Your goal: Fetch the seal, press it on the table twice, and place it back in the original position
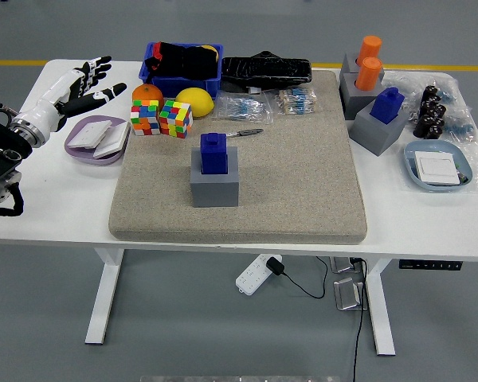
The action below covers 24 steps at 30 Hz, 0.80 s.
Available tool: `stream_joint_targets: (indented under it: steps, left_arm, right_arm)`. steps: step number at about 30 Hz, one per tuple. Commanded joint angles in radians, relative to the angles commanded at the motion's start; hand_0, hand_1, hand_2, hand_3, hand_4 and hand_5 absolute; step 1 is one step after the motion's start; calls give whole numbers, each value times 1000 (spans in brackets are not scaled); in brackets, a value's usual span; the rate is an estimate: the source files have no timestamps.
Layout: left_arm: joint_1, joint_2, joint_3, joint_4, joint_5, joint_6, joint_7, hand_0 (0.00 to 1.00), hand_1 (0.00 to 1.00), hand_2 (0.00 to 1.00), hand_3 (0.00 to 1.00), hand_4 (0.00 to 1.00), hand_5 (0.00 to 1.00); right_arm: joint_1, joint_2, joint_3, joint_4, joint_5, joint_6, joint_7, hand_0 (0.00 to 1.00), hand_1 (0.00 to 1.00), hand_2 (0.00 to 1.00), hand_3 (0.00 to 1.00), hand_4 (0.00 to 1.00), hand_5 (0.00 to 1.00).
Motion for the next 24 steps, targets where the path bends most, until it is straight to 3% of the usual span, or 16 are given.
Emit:
stream_joint_targets:
  steps: [7,9,14,15,20,21,24]
  left_arm:
    - [3,3,-5,-28,25,-4,15,998,970,992,998,852,535]
    - [5,2,-6,-45,39,-8,21,998,932,945,998,861,488]
    - [6,-1,-11,-95,83,-17,45,998,932,945,998,861,488]
    - [6,-1,-11,-107,95,-20,52,998,913,898,998,880,251]
    - [7,-8,-9,-181,158,-33,71,998,913,898,998,880,251]
    - [7,-9,-8,-192,171,-36,73,976,899,886,998,901,179]
    - [3,-16,2,-210,190,-39,80,976,899,886,998,901,179]
  right_arm:
    - [-1,1,1,1,0,0,0,761,678,674,619,773,508]
    - [0,0,-1,1,1,0,0,761,679,674,619,773,508]
    - [2,-1,-4,2,3,0,1,761,679,674,619,773,508]
    - [2,-1,-4,3,5,1,1,761,679,674,619,773,508]
    - [1,1,-3,2,4,1,1,761,679,674,619,773,508]
    - [2,2,-2,1,2,1,1,761,678,674,619,773,508]
    - [3,2,-2,2,0,1,1,761,678,674,619,773,508]
